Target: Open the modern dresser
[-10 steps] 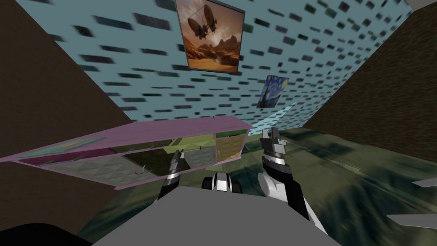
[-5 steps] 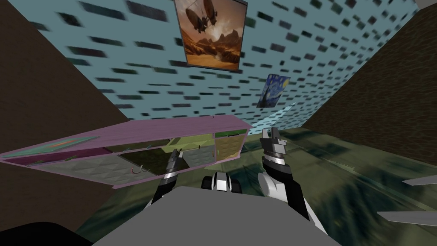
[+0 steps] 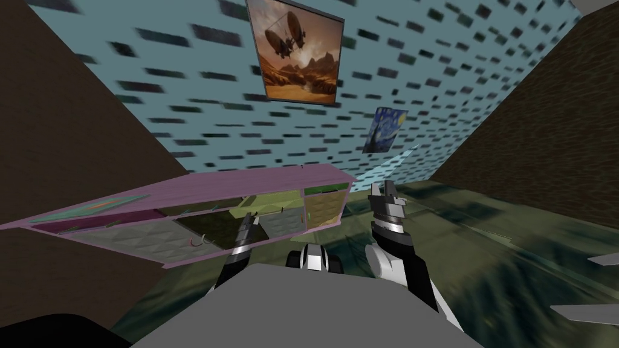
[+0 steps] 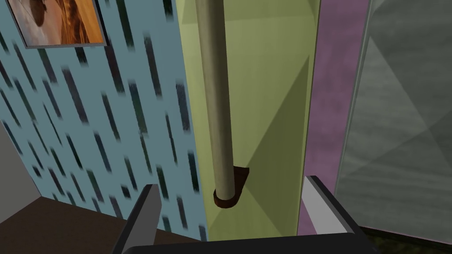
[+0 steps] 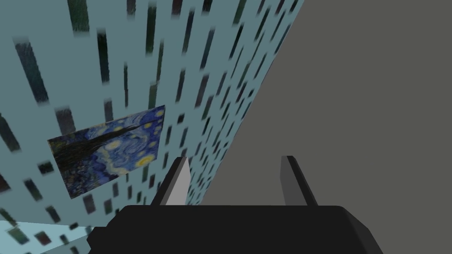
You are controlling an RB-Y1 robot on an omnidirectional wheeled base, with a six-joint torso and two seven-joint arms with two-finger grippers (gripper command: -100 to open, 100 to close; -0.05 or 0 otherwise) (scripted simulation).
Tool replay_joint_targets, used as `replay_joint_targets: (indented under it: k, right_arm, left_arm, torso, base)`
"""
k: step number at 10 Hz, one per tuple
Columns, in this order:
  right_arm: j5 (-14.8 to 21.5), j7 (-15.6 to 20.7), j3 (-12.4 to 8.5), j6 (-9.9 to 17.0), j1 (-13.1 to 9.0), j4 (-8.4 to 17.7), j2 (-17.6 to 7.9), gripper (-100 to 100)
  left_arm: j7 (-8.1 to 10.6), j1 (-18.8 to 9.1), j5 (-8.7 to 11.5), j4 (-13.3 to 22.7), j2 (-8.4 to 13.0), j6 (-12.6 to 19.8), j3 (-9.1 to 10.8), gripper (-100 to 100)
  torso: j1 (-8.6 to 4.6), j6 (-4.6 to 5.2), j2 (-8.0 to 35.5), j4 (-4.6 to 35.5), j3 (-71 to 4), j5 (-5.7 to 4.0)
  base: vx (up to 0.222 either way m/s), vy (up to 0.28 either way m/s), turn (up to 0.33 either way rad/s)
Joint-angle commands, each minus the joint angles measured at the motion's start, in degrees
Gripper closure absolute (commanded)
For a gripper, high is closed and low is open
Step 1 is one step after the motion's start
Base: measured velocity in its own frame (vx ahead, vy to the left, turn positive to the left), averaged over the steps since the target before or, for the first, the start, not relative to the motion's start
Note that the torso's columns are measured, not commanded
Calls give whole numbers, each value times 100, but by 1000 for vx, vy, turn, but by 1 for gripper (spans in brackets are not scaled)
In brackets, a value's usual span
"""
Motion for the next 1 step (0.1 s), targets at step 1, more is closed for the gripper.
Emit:
replay_joint_targets:
  k: [1]
  right_arm:
    - [0, 0, 0, 0, 0, 0, 0, 0]
  left_arm:
    - [0, 5, 0, 7, -1, 7, -1, 0]
  torso:
    - [5, 0, -4, -4, -1, 5]
  base:
    - [0, 0, 0]
